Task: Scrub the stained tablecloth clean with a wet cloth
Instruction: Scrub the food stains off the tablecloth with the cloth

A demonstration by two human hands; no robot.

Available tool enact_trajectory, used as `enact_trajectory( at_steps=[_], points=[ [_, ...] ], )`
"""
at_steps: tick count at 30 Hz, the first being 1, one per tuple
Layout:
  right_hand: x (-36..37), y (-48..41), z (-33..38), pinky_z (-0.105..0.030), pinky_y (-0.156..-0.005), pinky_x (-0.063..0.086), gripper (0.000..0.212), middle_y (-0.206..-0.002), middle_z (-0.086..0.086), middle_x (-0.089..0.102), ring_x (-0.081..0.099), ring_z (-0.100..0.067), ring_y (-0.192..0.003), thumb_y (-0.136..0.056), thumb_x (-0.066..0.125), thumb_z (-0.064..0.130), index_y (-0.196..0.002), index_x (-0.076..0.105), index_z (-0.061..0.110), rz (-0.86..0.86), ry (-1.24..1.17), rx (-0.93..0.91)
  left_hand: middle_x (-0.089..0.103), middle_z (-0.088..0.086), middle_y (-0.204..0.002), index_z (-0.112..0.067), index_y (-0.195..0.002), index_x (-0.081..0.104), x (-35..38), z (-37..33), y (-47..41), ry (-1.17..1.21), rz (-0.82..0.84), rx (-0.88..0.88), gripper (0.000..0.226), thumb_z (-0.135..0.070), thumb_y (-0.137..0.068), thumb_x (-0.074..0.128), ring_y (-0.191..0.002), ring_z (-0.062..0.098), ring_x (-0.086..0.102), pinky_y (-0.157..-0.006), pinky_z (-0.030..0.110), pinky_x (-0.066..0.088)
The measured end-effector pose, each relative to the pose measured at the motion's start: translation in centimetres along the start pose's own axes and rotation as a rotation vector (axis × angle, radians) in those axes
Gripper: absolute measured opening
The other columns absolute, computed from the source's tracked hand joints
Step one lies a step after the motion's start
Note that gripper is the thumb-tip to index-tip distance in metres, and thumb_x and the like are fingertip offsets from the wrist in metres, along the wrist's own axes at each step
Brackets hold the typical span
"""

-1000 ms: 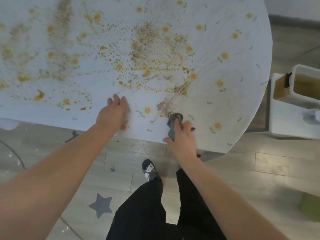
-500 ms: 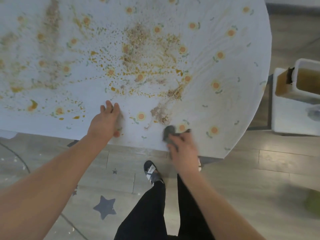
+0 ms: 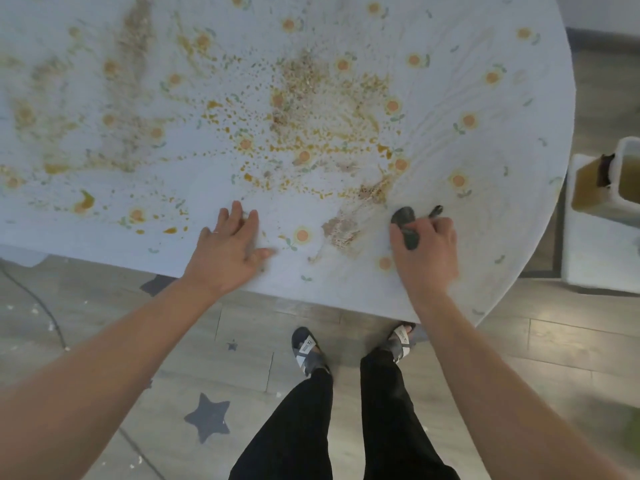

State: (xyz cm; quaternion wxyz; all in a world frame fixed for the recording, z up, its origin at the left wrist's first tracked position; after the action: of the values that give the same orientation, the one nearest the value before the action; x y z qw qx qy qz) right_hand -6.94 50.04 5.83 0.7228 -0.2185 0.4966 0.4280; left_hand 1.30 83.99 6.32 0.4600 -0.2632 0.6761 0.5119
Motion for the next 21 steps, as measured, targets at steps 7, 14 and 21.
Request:
enact_trajectory(
  at_steps=[7, 14, 21],
  points=[
    [4.5, 5.1, 6.6, -0.037, -0.066, 0.052, 0.025, -0.100, 0.000, 0.062, 0.060, -0.023, -0.090, -0.097, 0.059, 0.042, -0.105, 0.067, 0.020, 0.145, 0.026, -0.734, 0.013, 0.016, -0.171, -0.016, -0.162, 0.024, 3.1, -1.4, -0.1, 0.118, -0.231, -0.127, 0.063, -0.048, -0.107, 0.023, -0.157, 0.040, 0.011, -0.121, 0.067, 0.014],
    [0.6, -5.8, 0.8, -0.037, -0.078, 0.045, 0.027, -0.120, -0.006, 0.055, 0.052, -0.029, -0.107, -0.095, 0.056, 0.040, -0.111, 0.062, 0.019, -0.140, 0.087, -0.046, 0.024, 0.014, -0.169, -0.017, -0.159, 0.033, 4.1, -0.8, -0.2, 0.110, -0.389, -0.123, 0.064, -0.043, -0.101, 0.035, -0.156, 0.036, 0.019, -0.123, 0.063, 0.015],
    [6.2, 8.5, 9.5, -0.039, -0.070, 0.051, 0.020, -0.103, -0.008, 0.062, 0.056, -0.030, -0.085, -0.087, 0.073, 0.024, -0.105, 0.074, 0.016, 0.121, 0.034, -0.692, 0.025, 0.013, -0.169, -0.018, -0.158, 0.037, 4.2, -0.7, -0.2, 0.158, -0.417, -0.144, 0.065, -0.043, -0.099, 0.033, -0.157, 0.034, 0.018, -0.124, 0.061, 0.013]
  ],
)
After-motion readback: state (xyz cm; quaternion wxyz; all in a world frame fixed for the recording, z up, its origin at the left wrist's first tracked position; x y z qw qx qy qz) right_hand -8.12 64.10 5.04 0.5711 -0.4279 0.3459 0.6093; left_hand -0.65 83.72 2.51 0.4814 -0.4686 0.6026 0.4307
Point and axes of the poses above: each hand's wrist, its own y-axis away from the middle knuckle, its own x-axis out of the palm, z = x × y, the point moved 4 cm from there along -y, towards the middle knuckle
